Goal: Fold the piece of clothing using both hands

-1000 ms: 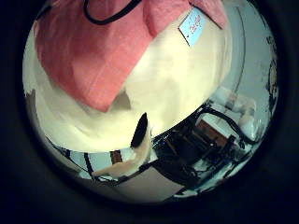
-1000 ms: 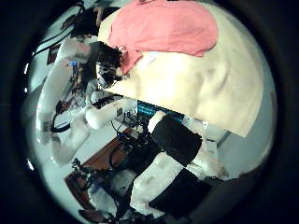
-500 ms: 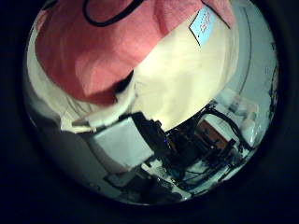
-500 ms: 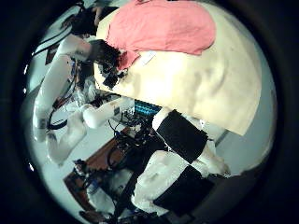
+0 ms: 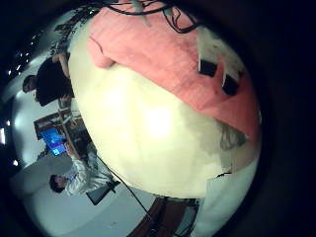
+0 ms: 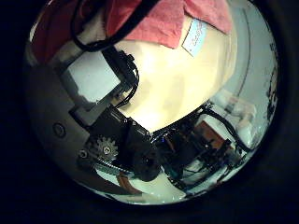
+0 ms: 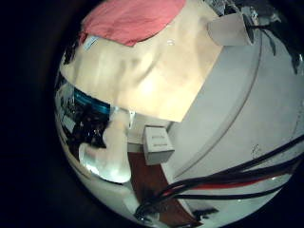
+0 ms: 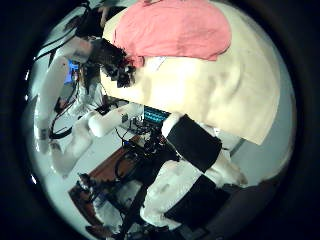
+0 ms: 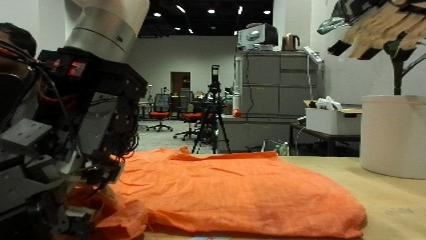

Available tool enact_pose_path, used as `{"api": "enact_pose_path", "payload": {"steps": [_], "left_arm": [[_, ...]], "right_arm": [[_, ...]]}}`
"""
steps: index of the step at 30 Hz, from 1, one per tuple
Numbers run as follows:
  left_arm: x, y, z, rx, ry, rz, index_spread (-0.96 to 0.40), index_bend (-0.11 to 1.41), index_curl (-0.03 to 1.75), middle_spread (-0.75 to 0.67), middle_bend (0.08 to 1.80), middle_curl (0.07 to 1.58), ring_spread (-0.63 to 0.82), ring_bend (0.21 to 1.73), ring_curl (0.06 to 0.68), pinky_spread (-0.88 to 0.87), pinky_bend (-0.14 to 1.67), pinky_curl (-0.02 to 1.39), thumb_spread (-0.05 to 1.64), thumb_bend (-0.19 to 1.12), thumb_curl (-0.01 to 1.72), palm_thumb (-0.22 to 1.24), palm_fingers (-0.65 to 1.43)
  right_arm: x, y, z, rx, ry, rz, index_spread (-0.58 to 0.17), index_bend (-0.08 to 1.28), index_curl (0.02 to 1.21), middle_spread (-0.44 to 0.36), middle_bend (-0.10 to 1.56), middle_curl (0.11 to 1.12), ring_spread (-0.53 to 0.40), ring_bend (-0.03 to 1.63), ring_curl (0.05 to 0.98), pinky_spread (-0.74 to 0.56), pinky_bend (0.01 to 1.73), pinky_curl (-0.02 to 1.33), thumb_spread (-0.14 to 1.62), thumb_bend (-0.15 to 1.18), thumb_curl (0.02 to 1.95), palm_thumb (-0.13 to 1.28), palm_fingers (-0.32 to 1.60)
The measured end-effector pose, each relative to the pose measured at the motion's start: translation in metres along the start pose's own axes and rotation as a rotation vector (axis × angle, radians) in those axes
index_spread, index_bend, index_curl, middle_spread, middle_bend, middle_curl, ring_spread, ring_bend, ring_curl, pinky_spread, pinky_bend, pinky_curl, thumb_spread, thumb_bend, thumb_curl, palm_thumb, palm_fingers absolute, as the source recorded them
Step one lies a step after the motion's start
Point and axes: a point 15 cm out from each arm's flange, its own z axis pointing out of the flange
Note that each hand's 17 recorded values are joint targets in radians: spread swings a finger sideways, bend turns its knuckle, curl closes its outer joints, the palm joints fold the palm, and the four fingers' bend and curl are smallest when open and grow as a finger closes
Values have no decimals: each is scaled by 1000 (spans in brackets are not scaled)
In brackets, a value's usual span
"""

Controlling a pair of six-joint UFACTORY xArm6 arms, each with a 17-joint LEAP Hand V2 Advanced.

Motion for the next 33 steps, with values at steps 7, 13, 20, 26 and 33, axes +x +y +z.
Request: {"api": "enact_pose_path", "payload": {"steps": [7,13,20,26,33], "left_arm": [[7,10,-18,-14,14,15,-550,348,677,-564,851,868,-505,1138,527,-736,904,558,1036,-18,556,774,1081],[7,14,-21,-22,13,15,-600,324,778,-588,868,922,-494,1184,544,-731,968,587,1027,-17,578,760,1079],[10,16,-23,-22,20,18,-639,281,888,-601,871,964,-483,1208,546,-725,993,596,1020,-17,599,759,1063],[11,19,-25,-21,23,18,-664,237,970,-609,863,990,-481,1213,543,-724,999,598,1013,-18,605,757,1059],[10,22,-26,-29,25,17,-685,185,1048,-613,848,1009,-480,1214,540,-721,998,596,1008,-17,612,759,1060]], "right_arm": [[17,-32,69,-63,46,-21,-187,161,343,-17,232,324,138,413,277,205,226,253,1294,28,264,689,484],[20,-72,109,-30,73,-52,-177,166,321,-58,345,369,10,511,299,108,183,231,1168,-8,299,755,560],[15,-103,143,3,96,-86,-235,258,373,-101,487,447,-154,606,335,-47,190,193,1092,-9,358,832,722],[10,-114,168,-54,96,-104,-266,259,428,-128,525,507,-242,678,388,-155,234,204,1064,-21,393,846,684],[16,-116,183,-106,121,-87,-274,259,466,-131,528,553,-275,712,420,-194,292,217,1048,-4,422,867,636]]}}
